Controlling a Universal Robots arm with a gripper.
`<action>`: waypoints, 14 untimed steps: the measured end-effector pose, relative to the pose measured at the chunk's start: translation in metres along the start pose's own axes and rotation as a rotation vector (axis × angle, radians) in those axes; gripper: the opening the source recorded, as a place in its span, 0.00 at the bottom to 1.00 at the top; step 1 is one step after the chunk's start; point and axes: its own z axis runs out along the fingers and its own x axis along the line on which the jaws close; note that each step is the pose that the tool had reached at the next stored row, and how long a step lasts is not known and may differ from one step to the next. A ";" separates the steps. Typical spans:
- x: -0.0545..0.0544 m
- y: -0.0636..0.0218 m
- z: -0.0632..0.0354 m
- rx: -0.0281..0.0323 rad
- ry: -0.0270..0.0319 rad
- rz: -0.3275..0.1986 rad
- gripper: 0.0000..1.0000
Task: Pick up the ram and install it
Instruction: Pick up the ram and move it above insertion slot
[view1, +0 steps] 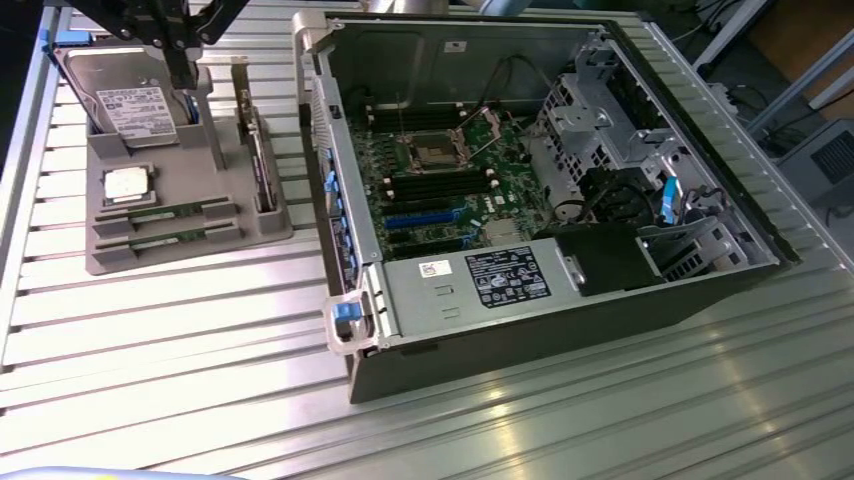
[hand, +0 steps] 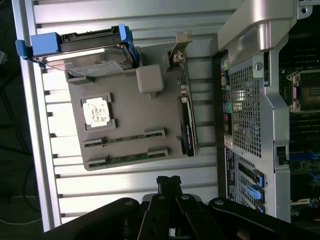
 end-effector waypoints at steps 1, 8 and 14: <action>0.000 0.0000 0.0000 0.0000 0.0000 0.000 0.11; 0.000 0.0000 0.0000 -0.0013 -0.0013 -0.044 0.11; 0.000 0.0000 0.0000 -0.0058 -0.0058 -0.194 0.11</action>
